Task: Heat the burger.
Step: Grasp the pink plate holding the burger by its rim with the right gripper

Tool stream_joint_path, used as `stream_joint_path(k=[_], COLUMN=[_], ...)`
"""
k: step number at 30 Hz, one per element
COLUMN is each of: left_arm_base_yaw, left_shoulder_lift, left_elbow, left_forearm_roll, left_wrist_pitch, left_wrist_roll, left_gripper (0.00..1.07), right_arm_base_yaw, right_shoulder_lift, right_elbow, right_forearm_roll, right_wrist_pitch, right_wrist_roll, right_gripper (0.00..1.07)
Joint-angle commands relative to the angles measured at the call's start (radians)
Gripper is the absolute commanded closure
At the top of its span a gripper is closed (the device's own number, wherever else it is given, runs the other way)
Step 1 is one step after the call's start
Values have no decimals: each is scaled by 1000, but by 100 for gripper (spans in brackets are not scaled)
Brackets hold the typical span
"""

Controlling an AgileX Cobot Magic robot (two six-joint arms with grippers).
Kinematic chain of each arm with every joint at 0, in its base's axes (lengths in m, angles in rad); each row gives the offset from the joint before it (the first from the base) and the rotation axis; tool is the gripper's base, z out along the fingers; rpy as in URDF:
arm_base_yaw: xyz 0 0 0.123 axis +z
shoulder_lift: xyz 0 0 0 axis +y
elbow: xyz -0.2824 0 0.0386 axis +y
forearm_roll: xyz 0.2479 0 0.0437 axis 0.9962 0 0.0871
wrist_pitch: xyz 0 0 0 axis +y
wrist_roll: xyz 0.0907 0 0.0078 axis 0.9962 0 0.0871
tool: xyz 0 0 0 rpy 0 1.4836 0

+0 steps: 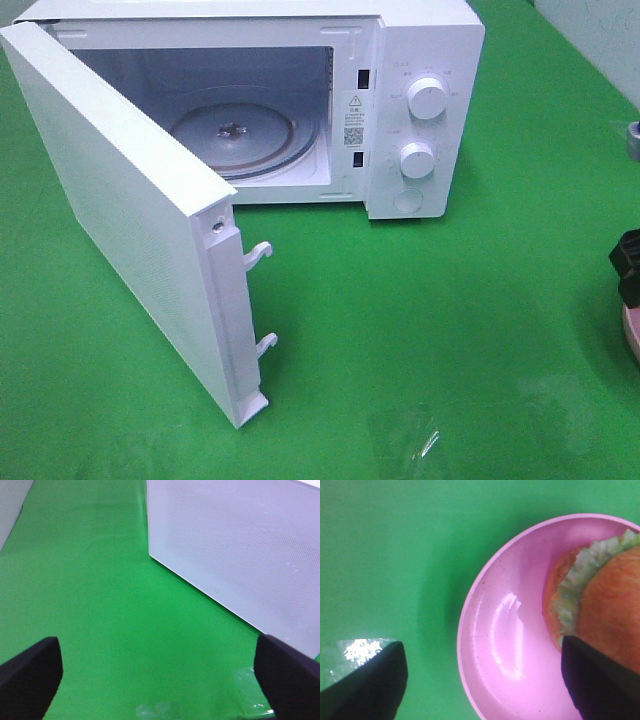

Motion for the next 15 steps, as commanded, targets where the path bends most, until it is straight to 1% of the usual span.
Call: stream_joint_path(k=[1, 10, 15], left_arm_base_yaw=[-2, -2, -2], left_shoulder_lift=[-15, -15, -15], left_elbow=[3, 3, 3], left_forearm_roll=[-10, -10, -10], left_wrist_pitch=[-10, -10, -10], left_wrist_roll=[-2, -2, -2], left_gripper=[9, 9, 9], right_arm_base_yaw=[-4, -4, -4], right_shoulder_lift=[53, 153, 177], right_elbow=[12, 12, 12], right_forearm_roll=[-8, -8, -8], right_wrist_pitch=[-28, -63, -79], right_wrist_roll=[-5, -4, -3], right_gripper=[28, 29, 30])
